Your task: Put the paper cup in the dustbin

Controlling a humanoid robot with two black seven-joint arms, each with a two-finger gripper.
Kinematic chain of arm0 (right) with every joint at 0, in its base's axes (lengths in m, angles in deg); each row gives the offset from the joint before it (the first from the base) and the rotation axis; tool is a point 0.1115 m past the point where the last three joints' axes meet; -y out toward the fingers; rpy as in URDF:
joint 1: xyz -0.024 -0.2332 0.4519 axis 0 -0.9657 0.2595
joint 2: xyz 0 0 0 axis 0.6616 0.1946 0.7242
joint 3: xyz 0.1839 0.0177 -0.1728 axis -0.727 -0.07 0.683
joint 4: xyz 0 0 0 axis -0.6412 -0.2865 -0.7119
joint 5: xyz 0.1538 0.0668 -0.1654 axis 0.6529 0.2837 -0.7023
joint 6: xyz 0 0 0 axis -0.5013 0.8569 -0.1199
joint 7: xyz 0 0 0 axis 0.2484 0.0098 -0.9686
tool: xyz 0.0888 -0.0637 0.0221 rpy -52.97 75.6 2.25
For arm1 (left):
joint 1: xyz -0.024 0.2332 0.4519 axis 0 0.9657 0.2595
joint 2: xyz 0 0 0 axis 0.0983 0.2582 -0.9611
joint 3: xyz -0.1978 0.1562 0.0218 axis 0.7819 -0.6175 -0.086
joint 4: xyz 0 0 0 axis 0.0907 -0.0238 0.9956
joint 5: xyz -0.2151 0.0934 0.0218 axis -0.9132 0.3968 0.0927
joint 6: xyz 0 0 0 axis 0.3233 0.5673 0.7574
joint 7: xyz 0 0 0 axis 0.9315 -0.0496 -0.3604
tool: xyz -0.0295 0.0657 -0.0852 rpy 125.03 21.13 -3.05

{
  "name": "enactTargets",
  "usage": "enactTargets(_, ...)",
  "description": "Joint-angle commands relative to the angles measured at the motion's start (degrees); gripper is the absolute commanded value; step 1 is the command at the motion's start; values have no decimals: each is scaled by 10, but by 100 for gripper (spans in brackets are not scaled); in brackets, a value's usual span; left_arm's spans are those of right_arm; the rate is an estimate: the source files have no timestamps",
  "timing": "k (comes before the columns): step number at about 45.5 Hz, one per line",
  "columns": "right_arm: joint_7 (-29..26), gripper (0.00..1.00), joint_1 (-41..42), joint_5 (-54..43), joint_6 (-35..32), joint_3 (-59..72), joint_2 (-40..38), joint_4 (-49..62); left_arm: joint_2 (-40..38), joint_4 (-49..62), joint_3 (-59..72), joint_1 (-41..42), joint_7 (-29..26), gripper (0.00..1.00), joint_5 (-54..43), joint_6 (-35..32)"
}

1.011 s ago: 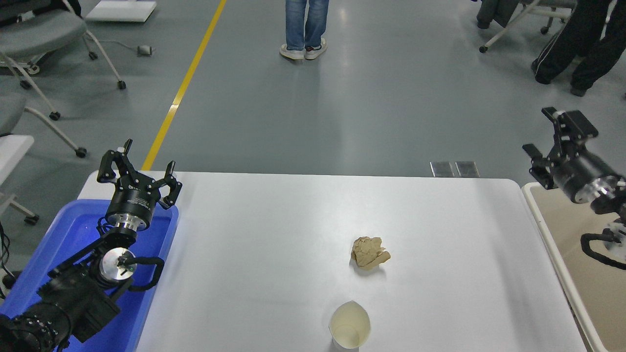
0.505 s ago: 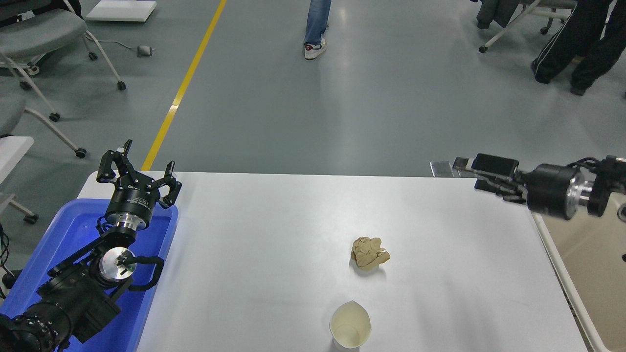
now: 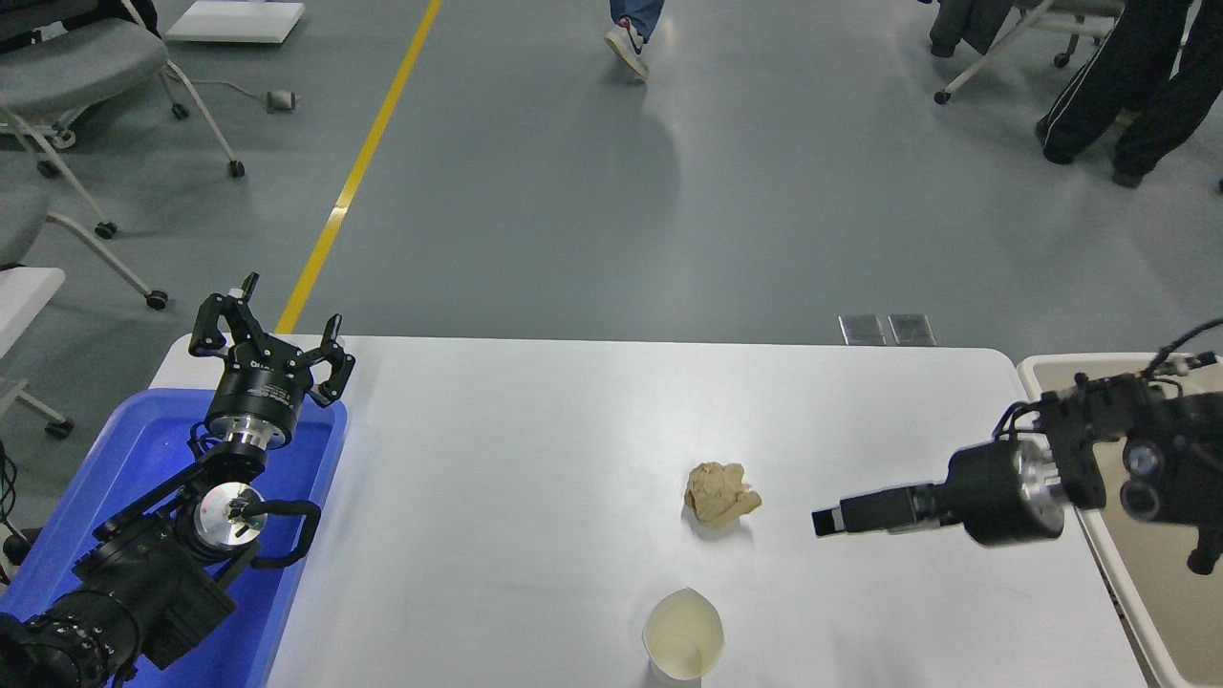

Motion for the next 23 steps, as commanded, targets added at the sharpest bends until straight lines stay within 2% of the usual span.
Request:
enactTargets(1,-1,99,26,35,7,29,139,7,0,0,-1,0,0,100,0,0)
enactTargets(7,-7,99,19,90,12,33,203,28,0,0,-1,0,0,100,0,0)
enactTargets(13,-63,99,4,164,26,49,247,43,0,0,0,0,0,100,0,0)
enactTargets(17,-90,98,-7,182,38,52,255,47,0,0,0,0,0,100,0,0)
enactTargets(23,-96,97,-23,182,67,59,255,47,0,0,0,0,0,100,0,0)
